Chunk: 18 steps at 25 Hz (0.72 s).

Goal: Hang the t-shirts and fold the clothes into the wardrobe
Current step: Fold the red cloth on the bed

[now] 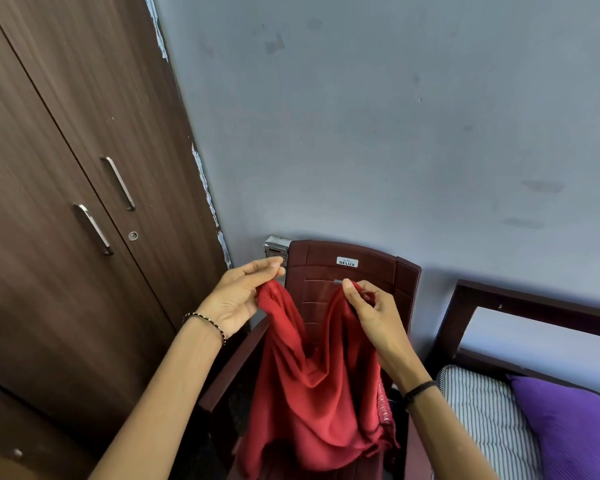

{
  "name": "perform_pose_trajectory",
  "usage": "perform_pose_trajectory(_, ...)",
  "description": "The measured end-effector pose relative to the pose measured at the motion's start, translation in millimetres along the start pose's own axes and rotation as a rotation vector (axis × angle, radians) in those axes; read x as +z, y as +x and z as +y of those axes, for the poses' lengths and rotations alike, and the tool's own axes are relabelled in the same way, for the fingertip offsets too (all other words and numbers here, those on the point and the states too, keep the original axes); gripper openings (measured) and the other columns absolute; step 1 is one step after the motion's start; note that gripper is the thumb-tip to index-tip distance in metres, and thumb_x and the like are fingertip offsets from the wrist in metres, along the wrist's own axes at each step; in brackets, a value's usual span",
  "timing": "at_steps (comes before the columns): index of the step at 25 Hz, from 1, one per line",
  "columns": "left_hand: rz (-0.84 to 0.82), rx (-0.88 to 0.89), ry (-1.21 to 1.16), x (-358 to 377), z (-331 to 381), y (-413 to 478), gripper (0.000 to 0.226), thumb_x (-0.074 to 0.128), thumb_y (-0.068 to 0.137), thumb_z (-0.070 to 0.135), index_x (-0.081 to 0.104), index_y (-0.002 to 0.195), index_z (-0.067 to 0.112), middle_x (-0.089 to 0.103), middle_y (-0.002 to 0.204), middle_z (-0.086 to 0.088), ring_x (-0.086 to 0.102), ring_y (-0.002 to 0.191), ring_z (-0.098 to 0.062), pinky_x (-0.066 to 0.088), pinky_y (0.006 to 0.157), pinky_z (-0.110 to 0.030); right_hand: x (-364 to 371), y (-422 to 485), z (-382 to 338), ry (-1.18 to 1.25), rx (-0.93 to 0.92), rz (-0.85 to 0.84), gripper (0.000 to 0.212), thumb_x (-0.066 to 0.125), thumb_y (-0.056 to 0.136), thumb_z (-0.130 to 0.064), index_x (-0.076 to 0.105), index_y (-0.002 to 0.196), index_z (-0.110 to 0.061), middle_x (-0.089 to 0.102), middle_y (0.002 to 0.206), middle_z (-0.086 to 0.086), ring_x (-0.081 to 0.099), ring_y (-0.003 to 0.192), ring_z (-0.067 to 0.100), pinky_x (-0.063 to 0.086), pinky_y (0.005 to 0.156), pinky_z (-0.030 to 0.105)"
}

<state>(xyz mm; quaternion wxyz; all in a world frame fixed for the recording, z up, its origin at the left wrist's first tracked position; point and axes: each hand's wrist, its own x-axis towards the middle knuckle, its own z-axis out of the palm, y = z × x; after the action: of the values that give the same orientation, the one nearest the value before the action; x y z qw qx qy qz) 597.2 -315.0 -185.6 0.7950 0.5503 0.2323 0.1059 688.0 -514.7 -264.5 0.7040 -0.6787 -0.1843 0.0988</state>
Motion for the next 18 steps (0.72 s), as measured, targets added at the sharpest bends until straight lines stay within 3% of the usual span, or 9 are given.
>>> perform_pose_trajectory(2, -0.071, -0.021, -0.031, -2, 3, -1, 0.026, 0.063, 0.088, -0.002, 0.069, 0.111, 0.008, 0.072, 0.087, -0.001, 0.064, 0.066, -0.006, 0.054, 0.062, -0.019, 0, -3, -1, 0.036, 0.005, -0.015, 0.036, 0.064, 0.100, -0.039, 0.061, 0.069, -0.023, 0.047, 0.067, -0.013, 0.040, 0.068, 0.005, 0.033, 0.067, 0.024)
perform_pose_trajectory(5, -0.116, 0.015, 0.089, 0, 4, -2, 0.040, 0.060, 0.084, -0.014, 0.067, 0.116, 0.009, 0.073, 0.100, -0.003, 0.066, 0.088, -0.008, 0.054, 0.074, -0.017, 4, -8, -3, 0.075, -0.012, -0.138, 0.048, 0.066, 0.099, -0.045, 0.058, 0.080, -0.002, 0.046, 0.074, 0.003, 0.038, 0.074, 0.018, 0.031, 0.070, 0.033)
perform_pose_trajectory(9, -0.152, 0.086, 0.184, 11, 0, -4, 0.044, 0.057, 0.083, -0.020, 0.066, 0.118, 0.006, 0.071, 0.114, -0.013, 0.065, 0.102, -0.015, 0.054, 0.082, -0.019, 17, -17, -8, 0.071, -0.039, -0.318, 0.049, 0.066, 0.100, -0.040, 0.058, 0.088, 0.008, 0.051, 0.078, 0.006, 0.041, 0.077, 0.020, 0.032, 0.072, 0.037)
perform_pose_trajectory(13, -0.184, 0.264, 0.476, 23, -3, -10, 0.048, 0.057, 0.080, -0.022, 0.068, 0.115, 0.009, 0.074, 0.108, -0.010, 0.066, 0.102, -0.014, 0.054, 0.083, -0.020, 28, -22, -6, 0.147, 0.012, -0.380, 0.046, 0.067, 0.099, -0.038, 0.062, 0.090, 0.007, 0.053, 0.081, 0.007, 0.041, 0.079, 0.022, 0.032, 0.072, 0.039)
perform_pose_trajectory(16, -0.308, 0.410, 0.793, 40, 0, -25, 0.055, 0.049, 0.075, -0.024, 0.069, 0.112, 0.011, 0.075, 0.099, -0.005, 0.065, 0.090, 0.002, 0.049, 0.075, -0.012, 43, -26, -4, 0.178, 0.011, -0.355, 0.022, 0.067, 0.099, -0.017, 0.069, 0.080, -0.007, 0.059, 0.076, -0.001, 0.046, 0.073, 0.013, 0.037, 0.064, 0.028)
perform_pose_trajectory(18, -0.392, 0.549, 0.979, 51, -2, -33, 0.063, 0.044, 0.069, -0.022, 0.072, 0.109, 0.019, 0.074, 0.093, 0.004, 0.062, 0.084, 0.001, 0.046, 0.076, -0.011, 56, -27, -2, 0.201, 0.033, -0.271, 0.019, 0.065, 0.093, 0.001, 0.066, 0.076, -0.008, 0.064, 0.070, -0.008, 0.052, 0.069, 0.004, 0.040, 0.062, 0.019)
